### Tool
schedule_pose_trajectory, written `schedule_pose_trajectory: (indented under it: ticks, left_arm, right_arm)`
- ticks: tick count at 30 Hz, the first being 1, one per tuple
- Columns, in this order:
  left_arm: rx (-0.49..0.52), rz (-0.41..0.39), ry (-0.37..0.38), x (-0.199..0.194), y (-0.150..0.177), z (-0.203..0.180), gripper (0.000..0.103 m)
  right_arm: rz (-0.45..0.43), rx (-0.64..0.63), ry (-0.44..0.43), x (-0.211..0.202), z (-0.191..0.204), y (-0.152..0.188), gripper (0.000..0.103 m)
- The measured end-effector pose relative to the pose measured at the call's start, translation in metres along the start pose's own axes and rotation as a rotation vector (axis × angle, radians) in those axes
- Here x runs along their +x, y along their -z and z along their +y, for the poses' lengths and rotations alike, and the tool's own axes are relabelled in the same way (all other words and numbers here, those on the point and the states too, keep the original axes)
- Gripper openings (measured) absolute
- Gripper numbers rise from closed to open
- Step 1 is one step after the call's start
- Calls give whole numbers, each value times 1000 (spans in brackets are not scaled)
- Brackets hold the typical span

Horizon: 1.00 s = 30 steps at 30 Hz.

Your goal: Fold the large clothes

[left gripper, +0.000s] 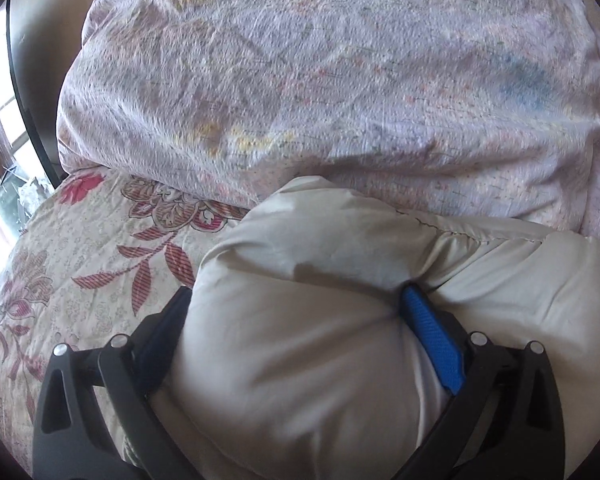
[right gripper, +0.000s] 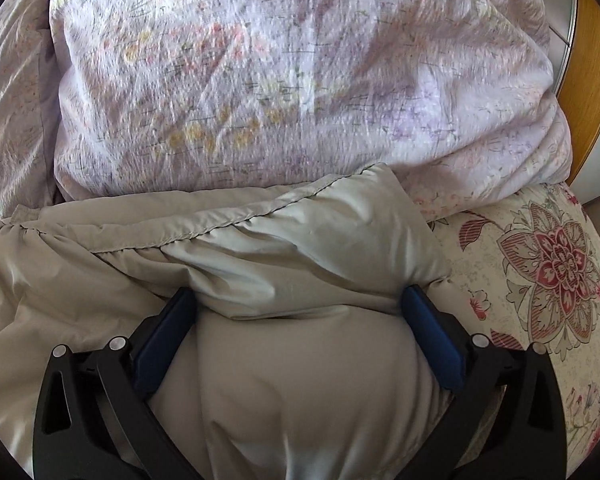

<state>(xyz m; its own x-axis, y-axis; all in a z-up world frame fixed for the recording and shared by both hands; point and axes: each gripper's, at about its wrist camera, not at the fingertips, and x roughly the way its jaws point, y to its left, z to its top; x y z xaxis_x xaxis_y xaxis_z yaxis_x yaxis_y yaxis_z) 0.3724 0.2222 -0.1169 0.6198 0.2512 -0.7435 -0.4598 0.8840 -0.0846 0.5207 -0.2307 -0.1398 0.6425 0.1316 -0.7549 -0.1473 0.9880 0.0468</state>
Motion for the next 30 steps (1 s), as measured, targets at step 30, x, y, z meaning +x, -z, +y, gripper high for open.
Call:
schedule_pose_trajectory:
  ticks: [30]
  left_arm:
    - [-388,68,421,-159,139,115,100]
  right_arm:
    - [95,638,-429,-153,-120,165,89]
